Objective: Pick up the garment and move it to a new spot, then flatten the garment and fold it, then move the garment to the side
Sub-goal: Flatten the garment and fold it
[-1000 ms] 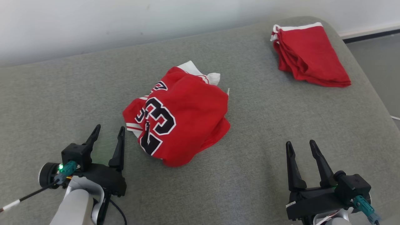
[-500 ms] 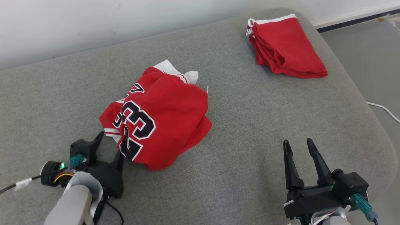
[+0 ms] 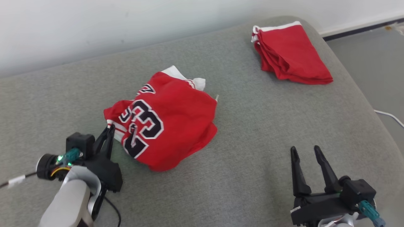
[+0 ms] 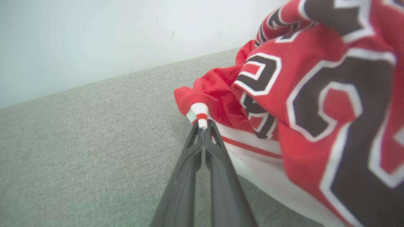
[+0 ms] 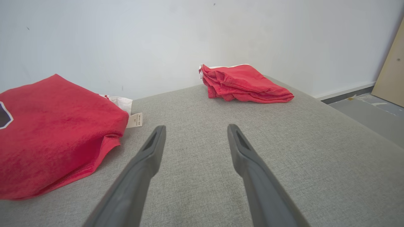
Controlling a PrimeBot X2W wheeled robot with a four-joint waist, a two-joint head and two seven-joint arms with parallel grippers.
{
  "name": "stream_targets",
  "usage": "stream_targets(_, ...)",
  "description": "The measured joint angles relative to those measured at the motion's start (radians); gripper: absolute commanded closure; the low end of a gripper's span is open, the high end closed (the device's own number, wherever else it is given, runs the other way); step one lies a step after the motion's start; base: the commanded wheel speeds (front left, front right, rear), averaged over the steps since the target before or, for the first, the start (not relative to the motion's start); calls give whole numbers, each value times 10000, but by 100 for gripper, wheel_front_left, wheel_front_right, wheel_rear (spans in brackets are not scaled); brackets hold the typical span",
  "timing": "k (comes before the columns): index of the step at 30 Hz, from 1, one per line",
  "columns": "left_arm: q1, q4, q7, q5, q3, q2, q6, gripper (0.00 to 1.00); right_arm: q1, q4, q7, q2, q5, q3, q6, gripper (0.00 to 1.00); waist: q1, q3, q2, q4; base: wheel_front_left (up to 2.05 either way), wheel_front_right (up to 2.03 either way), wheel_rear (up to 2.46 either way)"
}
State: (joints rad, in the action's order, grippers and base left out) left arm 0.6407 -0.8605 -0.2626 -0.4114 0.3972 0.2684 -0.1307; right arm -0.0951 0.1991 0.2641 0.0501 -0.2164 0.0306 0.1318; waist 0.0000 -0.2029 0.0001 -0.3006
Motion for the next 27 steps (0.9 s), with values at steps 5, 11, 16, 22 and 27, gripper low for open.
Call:
stream_targets(5, -1184, 1739, 0, 293, -754, 125, 387, 100, 264, -2, -2, 2, 0, -148, 0, 0, 0, 220, 0, 375, 0, 0, 0)
stream_targets(11, -3216, 3597, -2, 518, -1281, 127, 752, 100, 519, 10, 0, 2, 15, -151, 0, 0, 0, 455, 0, 1073, 0, 0, 0)
stream_targets(16, -4757, 4943, 0, 571, -1292, -125, 1143, 100, 614, 13, 0, 6, 88, -265, 0, 0, -1, 630, -1, 1760, 0, 0, 0)
stream_targets(22, -6208, 6550, 451, 474, -1060, -378, 1624, 100, 732, 31, 0, 6, 165, -328, 0, 0, -1, 801, -1, 2545, 0, 0, 0)
stream_targets(27, -7313, 7091, 663, 98, -1131, -466, 1914, 100, 686, 54, 0, 4, 174, -345, 0, 0, -1, 890, -1, 2947, 0, 0, 0)
